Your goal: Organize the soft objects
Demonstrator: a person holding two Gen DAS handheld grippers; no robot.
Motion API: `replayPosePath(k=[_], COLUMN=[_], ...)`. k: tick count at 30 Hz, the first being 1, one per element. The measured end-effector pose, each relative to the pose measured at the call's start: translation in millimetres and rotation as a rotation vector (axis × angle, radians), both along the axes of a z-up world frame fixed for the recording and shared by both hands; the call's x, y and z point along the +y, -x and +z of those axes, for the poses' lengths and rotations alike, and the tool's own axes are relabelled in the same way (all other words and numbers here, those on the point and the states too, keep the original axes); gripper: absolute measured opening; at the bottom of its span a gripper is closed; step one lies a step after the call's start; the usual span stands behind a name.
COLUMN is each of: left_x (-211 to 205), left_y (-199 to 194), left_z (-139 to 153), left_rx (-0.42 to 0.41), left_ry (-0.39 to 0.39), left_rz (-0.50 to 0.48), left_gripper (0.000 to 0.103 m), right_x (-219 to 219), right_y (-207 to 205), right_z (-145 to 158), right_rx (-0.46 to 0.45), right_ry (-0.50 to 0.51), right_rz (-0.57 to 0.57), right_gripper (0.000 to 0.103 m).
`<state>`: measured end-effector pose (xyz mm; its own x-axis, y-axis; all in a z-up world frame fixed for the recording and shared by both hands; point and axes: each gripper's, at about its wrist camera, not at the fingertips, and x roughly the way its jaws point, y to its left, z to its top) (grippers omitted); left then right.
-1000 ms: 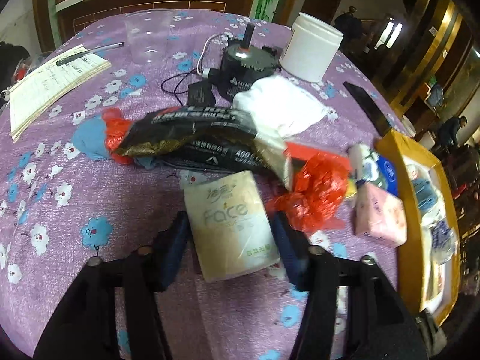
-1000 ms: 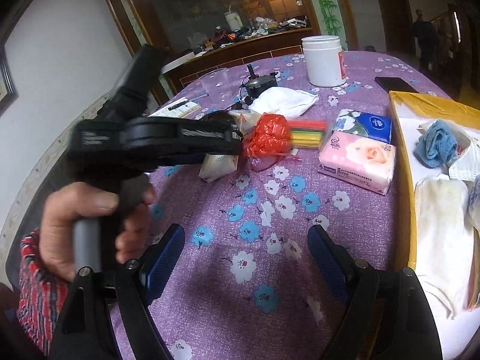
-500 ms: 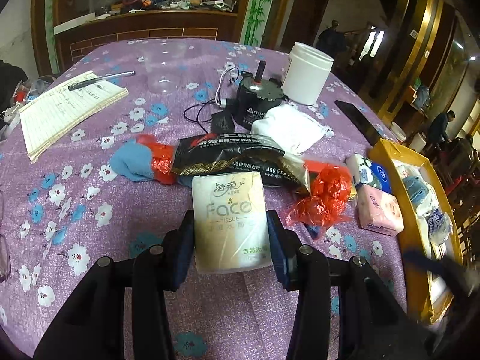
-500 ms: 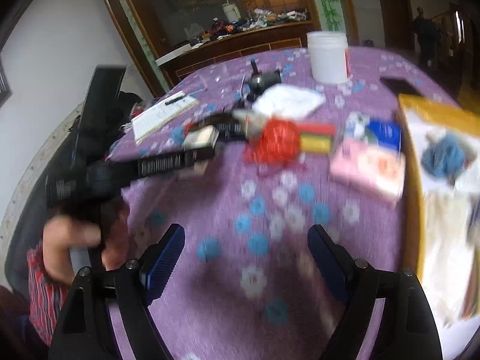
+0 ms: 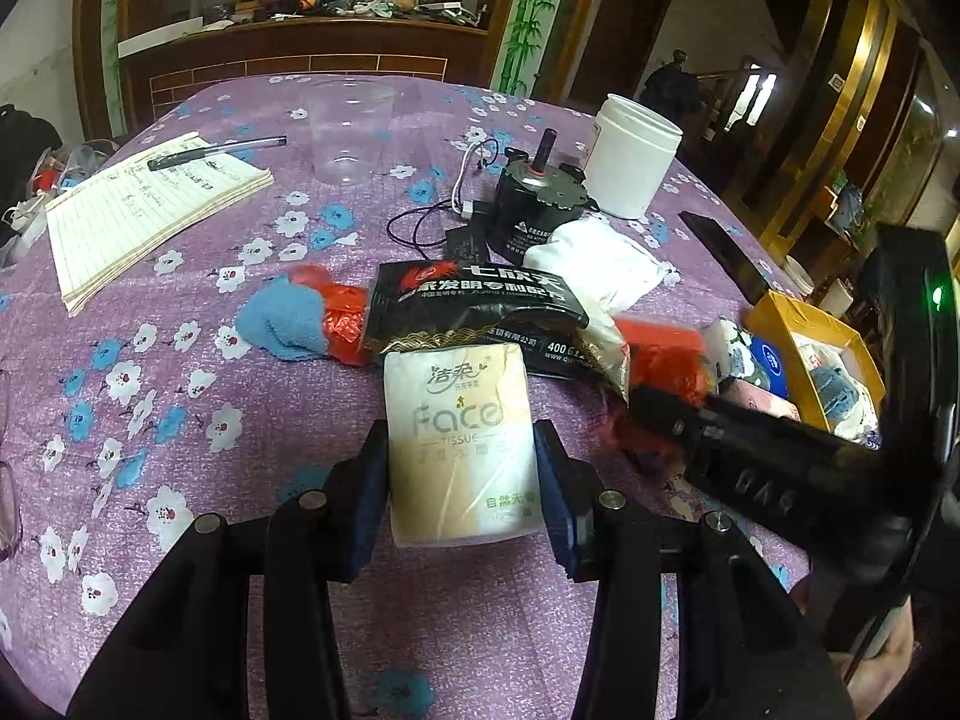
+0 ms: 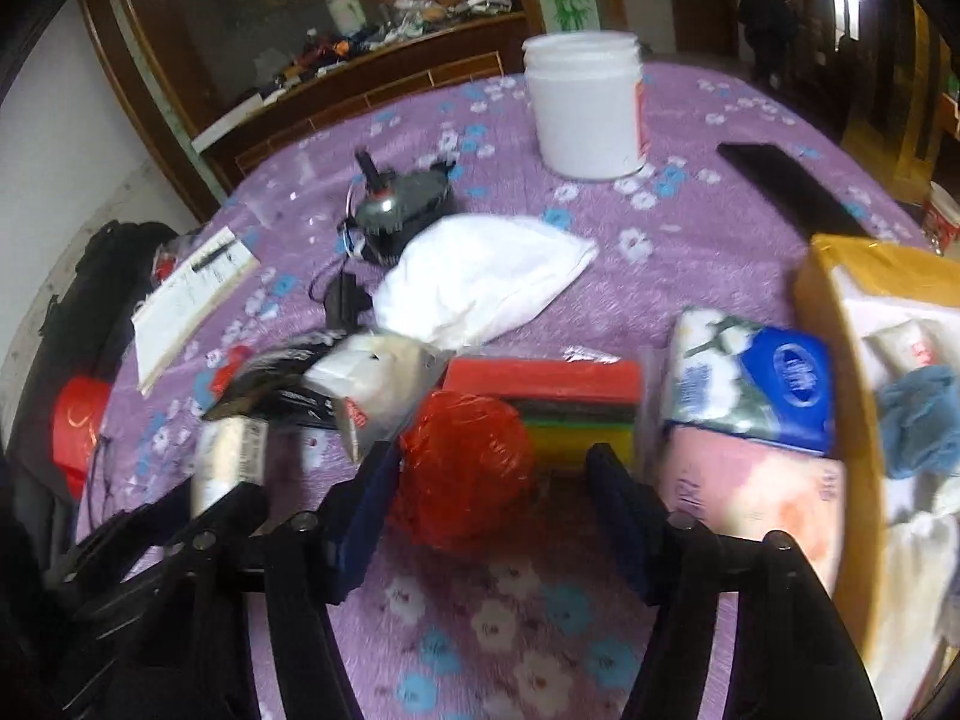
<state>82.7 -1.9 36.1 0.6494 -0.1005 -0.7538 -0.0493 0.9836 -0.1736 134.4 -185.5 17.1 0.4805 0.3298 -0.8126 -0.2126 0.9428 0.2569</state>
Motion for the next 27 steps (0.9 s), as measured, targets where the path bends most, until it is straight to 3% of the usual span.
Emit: replayPosePath(k=[1,4,9,15,19,27], left_x=[-0.4,-4.2,-19.4,-36.6,-42.0,-49.5], left_y=[0.4,3.5,10.2,18.4,23.0,27.1], left_z=[0.4,2.7,8.3,14.3,17.6,18.1], left_rx=[-0.002,-0.02,-0.067,-0.142,-0.19,-0.256], left_ry=[-0.001,-0.012,-0.043,-0.126,-0.172,-0.295], left_rz=[-0.001,-0.012,-0.065,-0.103,-0.099,-0.061], left_gripper=[0.043,0.043,0.043,0.043,0.043,0.043], right_x=[3.4,4.7,-6.3,-22.0,-27.3,-24.3], right_y=[-0.7,15.7,52.9,45.3,50.2,53.3], right_z=[-4.7,1.3,35.0,29.4,38.8,44.0], right_rx=[0.001,-0.031,-0.261,-0.207,-0.23,-0.239], right_ry=[0.006,-0.027,-0.016,-0.148,-0.222,-0.234], right_rz=[0.014,0.051,0.044,0.06,0.081,0.1], right_gripper=[0.042,0.042,0.042,0.042,0.042,0.042])
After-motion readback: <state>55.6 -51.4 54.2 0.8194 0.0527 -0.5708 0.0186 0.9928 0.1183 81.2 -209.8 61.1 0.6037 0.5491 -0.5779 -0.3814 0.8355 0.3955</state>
